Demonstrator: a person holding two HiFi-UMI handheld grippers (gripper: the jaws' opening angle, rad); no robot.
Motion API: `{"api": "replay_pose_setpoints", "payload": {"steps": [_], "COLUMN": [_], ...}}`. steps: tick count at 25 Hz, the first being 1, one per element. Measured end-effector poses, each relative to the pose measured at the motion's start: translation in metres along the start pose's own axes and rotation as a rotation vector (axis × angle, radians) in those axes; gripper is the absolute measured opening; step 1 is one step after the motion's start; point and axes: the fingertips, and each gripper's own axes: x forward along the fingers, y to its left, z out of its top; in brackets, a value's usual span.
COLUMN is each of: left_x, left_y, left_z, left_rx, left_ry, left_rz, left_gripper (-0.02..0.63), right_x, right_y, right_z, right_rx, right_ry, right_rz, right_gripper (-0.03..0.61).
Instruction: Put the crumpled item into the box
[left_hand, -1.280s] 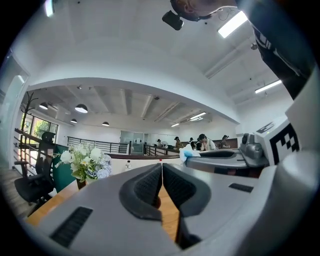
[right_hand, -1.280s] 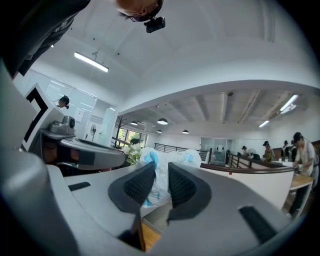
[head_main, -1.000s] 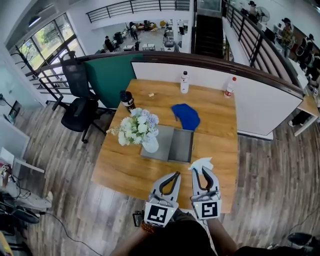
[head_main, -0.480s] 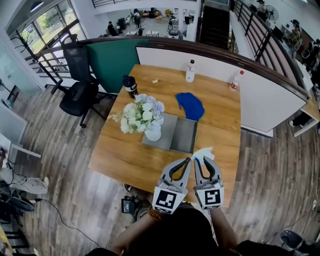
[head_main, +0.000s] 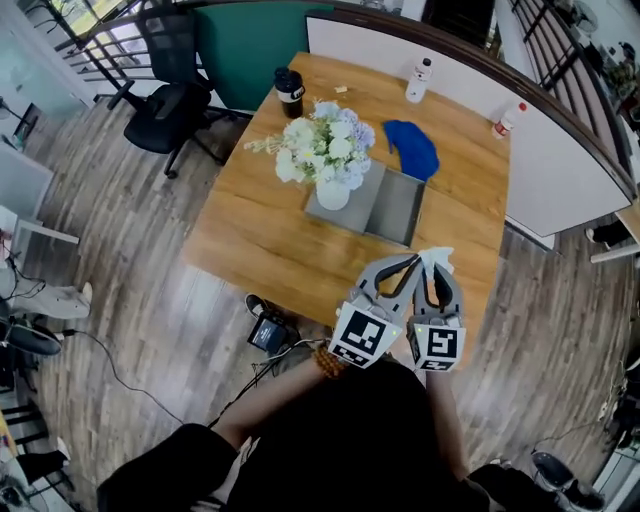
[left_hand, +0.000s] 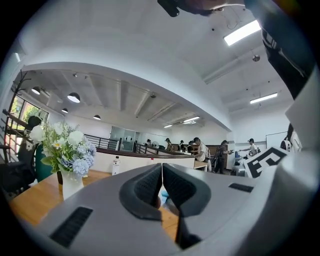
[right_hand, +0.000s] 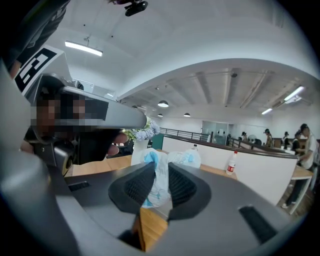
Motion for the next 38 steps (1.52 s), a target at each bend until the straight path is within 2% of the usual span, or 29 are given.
{"api": "replay_pose_setpoints", "payload": {"steps": [7,14,17,22,30,38], "left_x": [-0.015,-0.026,-0.029,-0.03,-0.024,-0.021], "left_y": [0.016,0.025,0.023,0.02,0.017,0.028], "left_z": [-0.01,-0.001,-0.002,-0.001,-0.005,-0.004], "left_rx": [-0.007,0.019,0.027,0.088,0.107,0.11], "left_ry": [0.006,-0.007,-0.003,0.011,0.021,0.015], "left_rz": [0.053,0.086,0.088,0.072,0.072,0.107], "left_gripper": [0.023,0.023,0.023,0.023,0.023,0.023], "right_x": [0.014,0.021,0.019,0.024,0.032,0.045], "right_y": [0.023,0.041,0.046,0.047,0.042,0.035], "right_z": [-0.017,-0.012,-0.014,-0.025,-0.031,-0.035], "right_rx": [-0.012,-0.018,-0.028,-0.019,-0.014,-0.028], "right_ry": [0.05,0.015,0.031,0.048,0.058,0.071], "right_rz": [0.078,0.122,0.144,0.147,0.154,0.165], "right_gripper": [0.084,0.086,0.084,0.086,0.086,0.087]}}
